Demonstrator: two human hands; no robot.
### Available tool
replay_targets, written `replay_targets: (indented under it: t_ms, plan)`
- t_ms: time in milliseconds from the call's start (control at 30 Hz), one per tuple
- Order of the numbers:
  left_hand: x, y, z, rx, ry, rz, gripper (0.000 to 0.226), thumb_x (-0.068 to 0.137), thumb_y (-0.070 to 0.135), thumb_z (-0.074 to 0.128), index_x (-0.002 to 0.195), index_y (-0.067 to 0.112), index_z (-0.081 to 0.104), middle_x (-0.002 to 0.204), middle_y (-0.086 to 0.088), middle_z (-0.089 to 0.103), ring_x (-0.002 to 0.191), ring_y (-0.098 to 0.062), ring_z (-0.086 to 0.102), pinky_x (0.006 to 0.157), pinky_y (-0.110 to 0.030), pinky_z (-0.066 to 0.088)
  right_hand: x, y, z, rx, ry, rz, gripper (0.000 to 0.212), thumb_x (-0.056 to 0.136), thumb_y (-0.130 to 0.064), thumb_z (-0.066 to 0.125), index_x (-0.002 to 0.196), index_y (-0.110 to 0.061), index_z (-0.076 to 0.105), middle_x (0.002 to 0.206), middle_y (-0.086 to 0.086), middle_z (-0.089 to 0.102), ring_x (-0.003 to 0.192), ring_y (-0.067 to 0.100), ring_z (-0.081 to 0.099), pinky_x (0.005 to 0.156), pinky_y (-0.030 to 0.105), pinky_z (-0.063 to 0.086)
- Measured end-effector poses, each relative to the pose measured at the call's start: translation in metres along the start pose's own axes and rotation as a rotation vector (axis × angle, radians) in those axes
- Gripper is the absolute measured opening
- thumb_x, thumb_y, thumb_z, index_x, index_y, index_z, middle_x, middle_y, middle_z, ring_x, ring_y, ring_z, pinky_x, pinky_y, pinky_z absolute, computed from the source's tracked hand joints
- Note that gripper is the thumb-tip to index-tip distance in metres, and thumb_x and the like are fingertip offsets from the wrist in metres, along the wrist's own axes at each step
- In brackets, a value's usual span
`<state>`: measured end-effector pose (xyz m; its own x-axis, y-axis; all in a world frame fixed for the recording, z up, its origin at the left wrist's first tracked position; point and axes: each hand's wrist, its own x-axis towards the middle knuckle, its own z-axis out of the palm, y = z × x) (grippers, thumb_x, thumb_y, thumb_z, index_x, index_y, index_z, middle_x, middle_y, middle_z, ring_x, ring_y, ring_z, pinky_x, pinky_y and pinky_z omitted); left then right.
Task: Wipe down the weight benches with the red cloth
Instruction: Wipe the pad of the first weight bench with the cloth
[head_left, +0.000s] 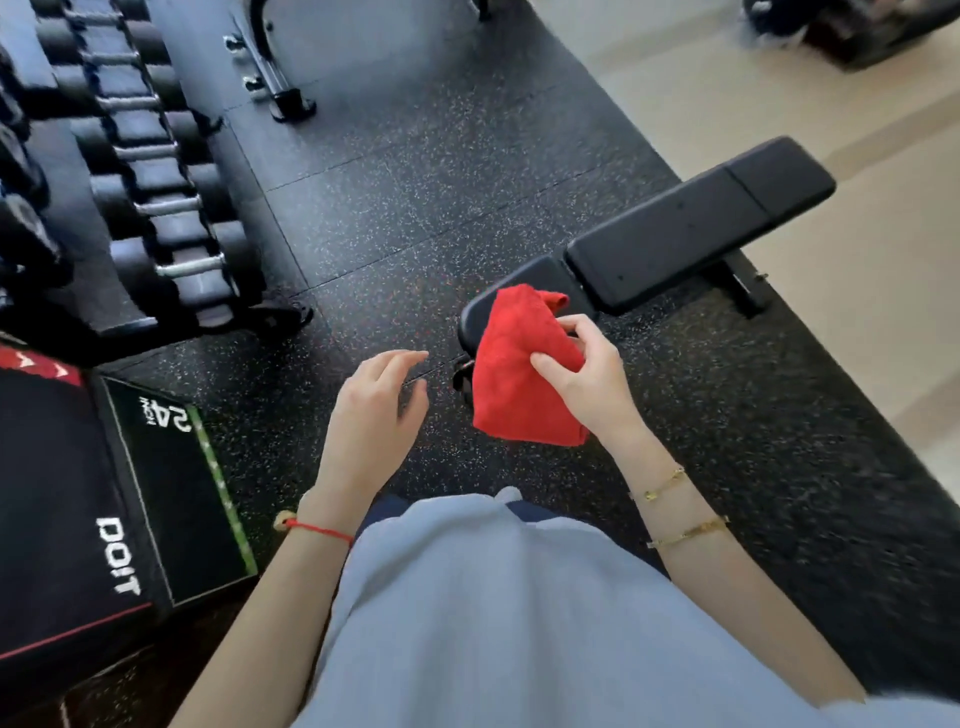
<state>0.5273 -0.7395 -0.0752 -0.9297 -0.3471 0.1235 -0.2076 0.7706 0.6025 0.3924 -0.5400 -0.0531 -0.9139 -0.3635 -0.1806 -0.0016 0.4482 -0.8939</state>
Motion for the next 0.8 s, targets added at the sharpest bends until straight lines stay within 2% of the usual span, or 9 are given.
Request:
replay_targets:
  t_ms: [100, 300, 400, 533, 633, 800]
  plan:
    - [0.021, 0.025, 0.027, 0.001, -0.009, 0.003, 0.028, 0.093, 0.01, 0.06, 0.121, 0.01, 0.064, 0.121, -0.005, 0.067, 0.11, -0.025, 0.06, 0.099, -0.039, 0.048, 0.018, 0.018, -0.031, -0.018, 0.015, 0.031, 0.025, 0.082, -0.015, 0.071, 0.104, -0.018, 0.06, 0.089, -0.006, 0.068, 0.083, 0.008, 0.064, 0.076, 0.022, 0.049]
    - [0.066, 0.045, 0.061, 0.03, -0.054, 0.007, 0.026, 0.093, 0.009, 0.06, 0.118, 0.009, 0.065, 0.118, -0.005, 0.068, 0.108, -0.026, 0.061, 0.095, -0.04, 0.048, 0.063, 0.046, -0.063, -0.041, 0.035, 0.071, 0.025, 0.082, -0.018, 0.072, 0.104, -0.022, 0.059, 0.09, -0.01, 0.068, 0.085, 0.006, 0.064, 0.078, 0.024, 0.05]
    - [0.093, 0.043, 0.073, 0.053, -0.072, -0.008, 0.026, 0.094, 0.011, 0.059, 0.119, 0.009, 0.065, 0.119, -0.006, 0.067, 0.109, -0.028, 0.061, 0.094, -0.043, 0.049, 0.091, 0.057, -0.069, -0.045, 0.037, 0.104, 0.025, 0.082, -0.019, 0.072, 0.102, -0.024, 0.058, 0.087, -0.015, 0.067, 0.08, -0.003, 0.063, 0.074, 0.016, 0.047]
    - [0.134, 0.04, 0.091, 0.083, -0.076, -0.023, 0.025, 0.093, 0.01, 0.059, 0.117, 0.008, 0.065, 0.117, -0.007, 0.068, 0.107, -0.03, 0.061, 0.093, -0.045, 0.049, 0.132, 0.065, -0.072, -0.064, 0.018, 0.144, 0.025, 0.081, -0.019, 0.072, 0.104, -0.02, 0.06, 0.086, -0.012, 0.067, 0.082, 0.008, 0.064, 0.077, 0.026, 0.048]
    - [0.164, 0.04, 0.104, 0.085, -0.052, -0.035, 0.022, 0.093, 0.009, 0.06, 0.114, 0.008, 0.066, 0.113, -0.006, 0.069, 0.103, -0.03, 0.062, 0.09, -0.045, 0.049, 0.165, 0.071, -0.073, -0.073, -0.016, 0.166, 0.025, 0.081, -0.019, 0.072, 0.103, -0.021, 0.059, 0.086, -0.014, 0.067, 0.081, 0.004, 0.063, 0.076, 0.025, 0.047]
    - [0.203, 0.038, 0.129, 0.118, -0.063, -0.066, 0.022, 0.093, 0.009, 0.06, 0.115, 0.006, 0.066, 0.114, -0.008, 0.068, 0.105, -0.03, 0.062, 0.092, -0.045, 0.049, 0.214, 0.082, -0.077, -0.067, -0.081, 0.175, 0.025, 0.082, -0.018, 0.071, 0.103, -0.022, 0.059, 0.087, -0.011, 0.069, 0.086, 0.011, 0.066, 0.081, 0.03, 0.051]
